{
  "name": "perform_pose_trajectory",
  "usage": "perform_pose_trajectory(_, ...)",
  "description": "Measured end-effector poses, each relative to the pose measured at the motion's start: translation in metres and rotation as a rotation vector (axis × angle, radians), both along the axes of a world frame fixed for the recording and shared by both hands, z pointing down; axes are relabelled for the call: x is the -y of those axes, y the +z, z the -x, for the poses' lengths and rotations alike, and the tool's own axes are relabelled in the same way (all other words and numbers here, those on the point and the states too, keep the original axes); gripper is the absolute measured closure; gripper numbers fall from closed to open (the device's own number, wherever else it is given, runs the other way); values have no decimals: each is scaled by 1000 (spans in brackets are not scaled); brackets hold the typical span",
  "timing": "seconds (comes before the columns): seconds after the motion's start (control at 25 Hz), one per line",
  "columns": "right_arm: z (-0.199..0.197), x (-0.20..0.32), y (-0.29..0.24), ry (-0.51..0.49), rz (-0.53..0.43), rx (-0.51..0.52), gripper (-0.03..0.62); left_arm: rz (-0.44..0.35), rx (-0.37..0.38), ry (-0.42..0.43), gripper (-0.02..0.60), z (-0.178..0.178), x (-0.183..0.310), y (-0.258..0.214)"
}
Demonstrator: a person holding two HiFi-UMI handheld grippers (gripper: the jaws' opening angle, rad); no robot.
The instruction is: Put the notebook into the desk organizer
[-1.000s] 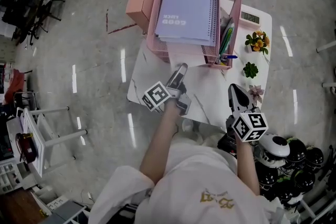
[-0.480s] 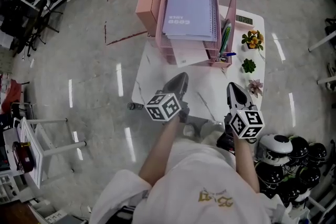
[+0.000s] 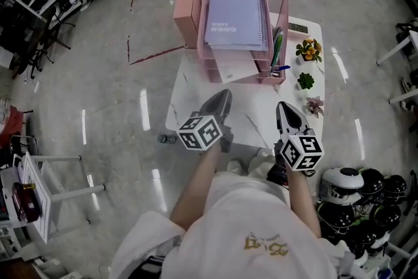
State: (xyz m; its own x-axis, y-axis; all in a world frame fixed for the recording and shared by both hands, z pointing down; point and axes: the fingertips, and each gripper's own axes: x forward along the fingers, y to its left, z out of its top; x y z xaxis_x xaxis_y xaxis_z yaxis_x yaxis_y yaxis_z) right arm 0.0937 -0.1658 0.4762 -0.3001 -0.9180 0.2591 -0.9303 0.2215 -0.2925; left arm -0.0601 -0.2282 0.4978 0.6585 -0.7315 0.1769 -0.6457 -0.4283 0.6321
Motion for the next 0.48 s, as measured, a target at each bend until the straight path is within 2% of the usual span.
perform_pose_trajectory(0.48,8,-3,-2,3,3,-19,582,0,-30,19,563,1,-1,-2)
